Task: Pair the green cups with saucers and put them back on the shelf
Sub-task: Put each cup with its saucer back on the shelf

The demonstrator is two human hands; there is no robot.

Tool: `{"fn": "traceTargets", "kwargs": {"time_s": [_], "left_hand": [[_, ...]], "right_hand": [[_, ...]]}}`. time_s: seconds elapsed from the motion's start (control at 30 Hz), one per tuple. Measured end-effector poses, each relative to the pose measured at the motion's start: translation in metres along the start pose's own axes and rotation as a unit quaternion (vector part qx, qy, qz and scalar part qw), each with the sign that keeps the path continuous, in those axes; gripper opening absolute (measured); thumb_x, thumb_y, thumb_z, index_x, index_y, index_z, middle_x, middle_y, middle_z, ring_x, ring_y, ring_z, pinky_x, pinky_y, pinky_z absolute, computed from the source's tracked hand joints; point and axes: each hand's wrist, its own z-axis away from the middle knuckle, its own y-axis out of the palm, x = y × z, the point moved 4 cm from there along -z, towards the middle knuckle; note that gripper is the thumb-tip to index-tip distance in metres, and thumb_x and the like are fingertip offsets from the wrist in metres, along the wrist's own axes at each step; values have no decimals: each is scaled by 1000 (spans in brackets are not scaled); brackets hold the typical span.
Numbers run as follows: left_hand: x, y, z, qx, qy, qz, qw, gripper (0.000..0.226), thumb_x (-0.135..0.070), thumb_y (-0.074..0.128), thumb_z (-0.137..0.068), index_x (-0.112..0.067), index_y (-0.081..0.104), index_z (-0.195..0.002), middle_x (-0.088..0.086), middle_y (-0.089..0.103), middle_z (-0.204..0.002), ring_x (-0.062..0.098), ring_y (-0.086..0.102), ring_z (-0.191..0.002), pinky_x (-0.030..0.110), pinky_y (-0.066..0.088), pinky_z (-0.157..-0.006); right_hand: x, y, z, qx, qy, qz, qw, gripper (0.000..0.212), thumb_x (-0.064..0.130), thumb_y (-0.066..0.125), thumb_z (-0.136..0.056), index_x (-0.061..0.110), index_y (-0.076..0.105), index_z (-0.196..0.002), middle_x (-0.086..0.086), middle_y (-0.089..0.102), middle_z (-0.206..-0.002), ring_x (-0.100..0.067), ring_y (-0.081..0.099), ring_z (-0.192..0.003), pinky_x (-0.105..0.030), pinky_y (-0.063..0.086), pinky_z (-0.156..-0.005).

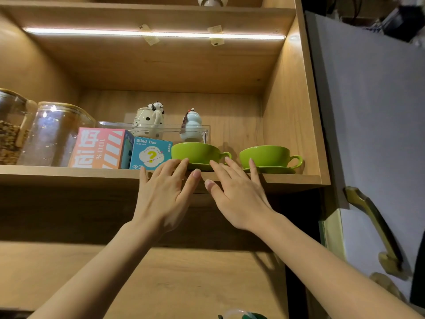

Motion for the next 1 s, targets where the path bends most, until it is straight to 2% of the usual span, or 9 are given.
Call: {"fn": "traceTargets", "kwargs": {"time_s": [0.13, 0.53, 0.77, 0.9, 1.0], "left_hand": [[-2, -2, 1, 3, -3, -11, 1000, 85, -64, -6, -72, -29, 29, -141, -5, 36, -147, 15, 27, -137, 47, 7, -115], [-11, -5, 3, 8, 5, -26, 1000, 84, -63, -8, -71, -31, 26, -142, -5, 35, -147, 16, 24, -138, 50, 7, -114], [-11, -3, 3, 13, 9, -27, 1000, 84, -63, -8, -72, -31, 23, -143, -5, 33, -149, 16, 23, -138, 45, 13, -114], [-11, -2, 4, 4, 10, -18, 1000, 82, -62, -6, -74, -30, 24, -143, -4, 33, -149, 16, 24, -138, 45, 17, -114], [-13, 1, 6, -10, 8, -20, 1000, 80, -60, -5, -76, -27, 24, -143, -2, 32, -150, 17, 23, -140, 47, 17, -115]], "right_hand": [[-1, -2, -4, 6, 7, -31, 999, 54, 46, 18, -95, 25, 24, -144, 4, 26, -155, -8, 6, -145, -46, -19, -112], [-1, -4, -2, 10, 20, -24, 999, 54, 45, 18, -95, 21, 25, -144, 2, 24, -155, -10, 6, -145, -46, -17, -114], [-4, -5, 1, 10, 13, -12, 1000, 55, 46, 18, -95, 23, 20, -145, 5, 22, -156, -8, 5, -145, -46, -17, -114], [-28, -20, 15, -42, 36, 22, 998, 58, 50, 14, -93, 27, 13, -147, 7, 16, -157, -9, 4, -145, -41, -15, -114], [-61, -35, 32, -97, 102, 42, 989, 65, 50, 9, -87, 25, 13, -147, 3, 15, -158, -13, 5, -146, -40, -9, -117]]}}
